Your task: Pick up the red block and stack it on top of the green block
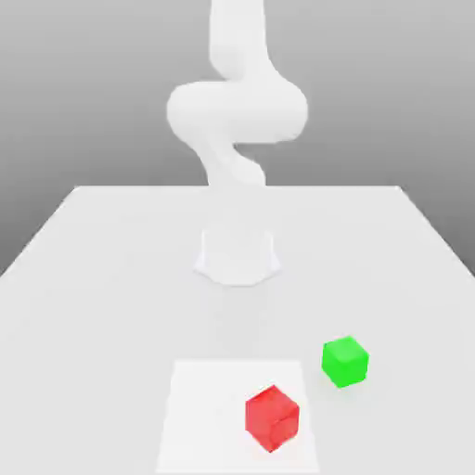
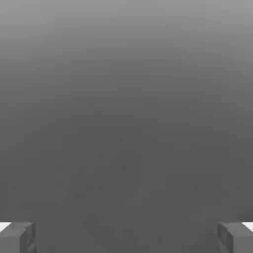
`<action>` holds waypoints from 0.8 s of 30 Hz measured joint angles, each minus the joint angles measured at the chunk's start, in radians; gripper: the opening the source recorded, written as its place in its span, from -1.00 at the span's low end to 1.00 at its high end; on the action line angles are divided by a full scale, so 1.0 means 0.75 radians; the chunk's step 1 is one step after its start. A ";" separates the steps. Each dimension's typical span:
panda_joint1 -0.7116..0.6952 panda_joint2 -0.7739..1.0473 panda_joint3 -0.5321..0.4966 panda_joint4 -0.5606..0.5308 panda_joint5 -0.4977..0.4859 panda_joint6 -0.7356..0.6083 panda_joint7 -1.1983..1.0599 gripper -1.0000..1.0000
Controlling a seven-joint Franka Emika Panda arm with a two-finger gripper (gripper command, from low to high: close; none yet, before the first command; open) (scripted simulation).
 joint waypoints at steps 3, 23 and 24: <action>0.065 0.153 -0.047 -0.048 0.032 0.068 -0.118 0.00; 0.261 1.109 -0.127 -0.345 0.053 0.515 -0.722 0.00; 0.258 1.156 -0.122 -0.345 0.054 0.550 -0.733 0.00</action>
